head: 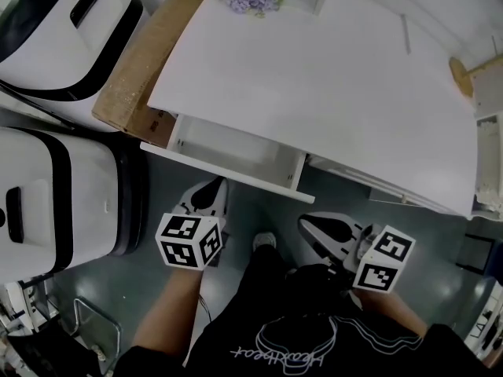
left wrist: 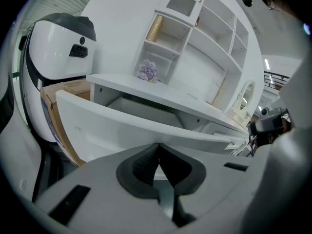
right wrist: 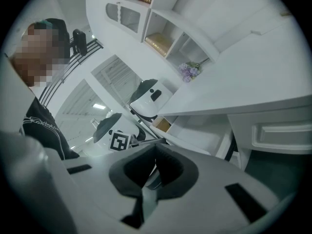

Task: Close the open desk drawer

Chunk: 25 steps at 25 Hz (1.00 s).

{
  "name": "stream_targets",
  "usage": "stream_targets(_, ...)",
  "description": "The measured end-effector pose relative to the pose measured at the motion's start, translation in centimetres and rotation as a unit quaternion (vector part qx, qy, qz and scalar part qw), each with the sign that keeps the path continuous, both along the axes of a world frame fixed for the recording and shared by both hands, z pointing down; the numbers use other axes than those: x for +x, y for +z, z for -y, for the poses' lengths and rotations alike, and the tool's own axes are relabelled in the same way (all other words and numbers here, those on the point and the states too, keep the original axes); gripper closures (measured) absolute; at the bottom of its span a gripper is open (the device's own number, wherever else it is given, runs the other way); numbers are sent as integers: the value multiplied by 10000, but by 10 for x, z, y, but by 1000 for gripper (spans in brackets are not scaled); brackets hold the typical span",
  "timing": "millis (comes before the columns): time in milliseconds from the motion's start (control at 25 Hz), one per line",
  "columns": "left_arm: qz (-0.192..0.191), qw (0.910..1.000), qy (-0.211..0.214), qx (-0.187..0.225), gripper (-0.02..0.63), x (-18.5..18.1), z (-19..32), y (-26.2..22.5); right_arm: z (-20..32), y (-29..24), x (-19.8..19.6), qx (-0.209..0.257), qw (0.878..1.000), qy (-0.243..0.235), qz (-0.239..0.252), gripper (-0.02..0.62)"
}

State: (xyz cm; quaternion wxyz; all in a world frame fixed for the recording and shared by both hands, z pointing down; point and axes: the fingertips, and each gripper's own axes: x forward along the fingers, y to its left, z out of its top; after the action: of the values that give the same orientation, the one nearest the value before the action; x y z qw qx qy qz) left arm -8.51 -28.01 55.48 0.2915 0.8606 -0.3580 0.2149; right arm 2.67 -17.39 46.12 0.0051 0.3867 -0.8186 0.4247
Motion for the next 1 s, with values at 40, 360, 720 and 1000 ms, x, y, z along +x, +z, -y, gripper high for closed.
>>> stream_targets(40, 18, 10000, 23, 7, 601, 2, 2, 0, 0, 1, 2, -8, 10000, 32, -3, 589)
stream_targets(360, 51, 9999, 86, 84, 601, 15, 23, 0, 7, 3, 13, -5, 9998, 207, 28, 589)
stream_targets(720, -13, 9998, 69, 164, 601, 30, 40, -1, 12, 14, 21, -120, 9995, 279, 87, 589)
stream_targets(1000, 23, 9998, 106, 190, 601, 38, 54, 0, 17, 15, 26, -112, 9993, 350, 118, 589)
